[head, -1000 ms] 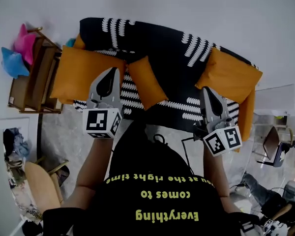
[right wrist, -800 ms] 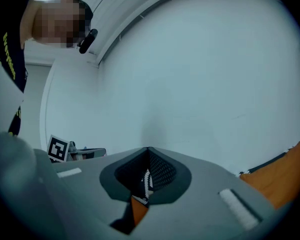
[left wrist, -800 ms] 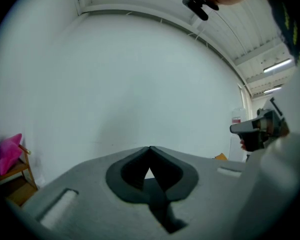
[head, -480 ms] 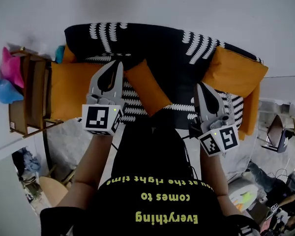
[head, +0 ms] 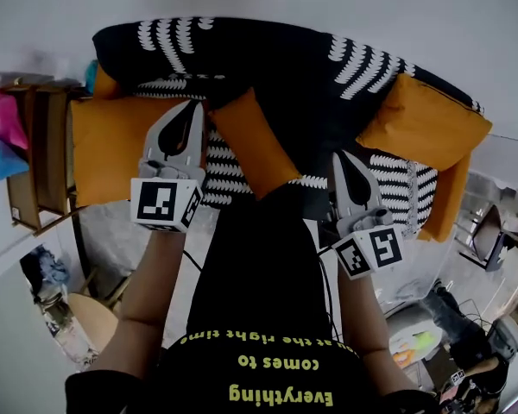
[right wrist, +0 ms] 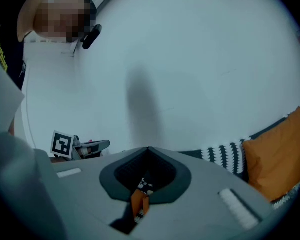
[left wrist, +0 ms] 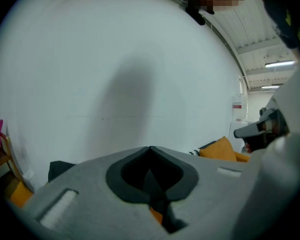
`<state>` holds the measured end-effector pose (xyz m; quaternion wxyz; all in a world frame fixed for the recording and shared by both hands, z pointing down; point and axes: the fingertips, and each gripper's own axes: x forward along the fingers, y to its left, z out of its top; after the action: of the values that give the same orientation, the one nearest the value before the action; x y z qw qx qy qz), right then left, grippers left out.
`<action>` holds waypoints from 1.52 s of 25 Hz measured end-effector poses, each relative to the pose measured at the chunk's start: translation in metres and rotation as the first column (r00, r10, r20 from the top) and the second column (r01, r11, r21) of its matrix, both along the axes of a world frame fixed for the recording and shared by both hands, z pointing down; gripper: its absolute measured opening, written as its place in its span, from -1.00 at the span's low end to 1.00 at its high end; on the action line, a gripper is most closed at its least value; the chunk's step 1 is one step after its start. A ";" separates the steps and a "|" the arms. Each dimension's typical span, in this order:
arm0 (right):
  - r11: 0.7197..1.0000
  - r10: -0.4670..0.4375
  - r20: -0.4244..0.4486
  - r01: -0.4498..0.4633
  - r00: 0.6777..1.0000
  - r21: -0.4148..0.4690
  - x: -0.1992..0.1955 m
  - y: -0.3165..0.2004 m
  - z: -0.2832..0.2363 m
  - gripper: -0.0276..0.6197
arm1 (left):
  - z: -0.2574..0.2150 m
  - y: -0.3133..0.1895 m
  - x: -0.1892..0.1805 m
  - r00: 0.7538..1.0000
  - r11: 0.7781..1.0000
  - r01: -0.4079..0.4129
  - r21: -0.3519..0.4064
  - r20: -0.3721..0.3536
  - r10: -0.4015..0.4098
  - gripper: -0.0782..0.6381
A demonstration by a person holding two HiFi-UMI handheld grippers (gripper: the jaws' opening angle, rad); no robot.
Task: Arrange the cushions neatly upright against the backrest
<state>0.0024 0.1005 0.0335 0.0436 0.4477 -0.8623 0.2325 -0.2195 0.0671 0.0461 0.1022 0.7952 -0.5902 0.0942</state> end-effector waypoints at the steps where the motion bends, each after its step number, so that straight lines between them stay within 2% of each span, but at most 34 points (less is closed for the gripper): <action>1: 0.999 -0.006 -0.007 0.006 1.000 -0.035 0.001 0.000 0.020 -0.88 | 0.015 -0.004 0.000 1.000 1.000 -0.003 -0.008 -0.005 0.003 -0.78; 5: 0.978 -0.032 -0.040 0.023 0.999 -0.207 0.015 0.003 0.105 -0.88 | 0.086 -0.013 0.000 1.000 0.996 0.007 -0.084 -0.025 -0.009 -0.78; 9: 0.949 -0.014 -0.076 -0.010 0.997 -0.316 0.044 0.002 0.182 -0.88 | 0.149 -0.031 0.005 1.000 0.990 0.014 -0.139 0.014 -0.012 -0.78; 13: 0.908 -0.021 -0.134 -0.037 0.991 -0.417 0.052 0.017 0.270 -0.88 | 0.213 -0.041 0.004 0.999 0.981 -0.004 -0.195 0.048 0.014 -0.78; 15: 0.879 -0.033 -0.151 -0.043 0.988 -0.475 0.051 0.033 0.311 -0.88 | 0.243 -0.040 0.004 0.998 0.973 -0.022 -0.231 0.057 0.036 -0.78; 20: 0.785 -0.090 -0.155 -0.025 0.984 -0.619 0.048 0.083 0.389 -0.88 | 0.316 -0.036 0.016 0.995 0.946 -0.057 -0.320 0.059 0.080 -0.78; 25: 0.720 -0.156 -0.138 0.016 0.978 -0.694 0.040 0.122 0.429 -0.84 | 0.363 -0.043 0.032 0.991 0.922 -0.086 -0.377 0.062 0.118 -0.62; 27: 0.680 -0.141 -0.107 0.018 0.984 -0.733 0.037 0.136 0.443 -0.73 | 0.386 -0.041 0.037 0.987 0.897 -0.101 -0.430 0.070 0.145 -0.51; 30: 0.628 -0.093 -0.061 0.011 0.994 -0.779 0.035 0.153 0.464 -0.45 | 0.419 -0.034 0.042 0.978 0.849 -0.125 -0.513 0.079 0.191 -0.23; 32: 0.614 -0.083 -0.050 0.011 0.995 -0.789 0.032 0.158 0.471 -0.31 | 0.425 -0.039 0.044 0.971 0.842 -0.128 -0.524 0.105 0.213 -0.10; 35: 0.599 -0.102 -0.045 0.026 0.994 -0.800 0.026 0.157 0.476 -0.17 | 0.420 -0.057 0.038 0.969 0.851 -0.113 -0.513 0.131 0.208 0.06; 36: 0.596 -0.107 -0.044 0.028 0.993 -0.803 0.025 0.157 0.477 -0.12 | 0.420 -0.059 0.037 0.970 0.847 -0.110 -0.520 0.127 0.205 0.10; 38: 0.591 -0.091 -0.036 0.025 0.995 -0.806 0.023 0.157 0.481 -0.07 | 0.429 -0.055 0.038 0.970 0.821 -0.130 -0.556 0.099 0.220 0.20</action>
<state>0.0258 0.2573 0.5142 0.2799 0.3597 -0.6768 0.5781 -0.1813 0.0120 0.4747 0.2681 0.7739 -0.4692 0.3302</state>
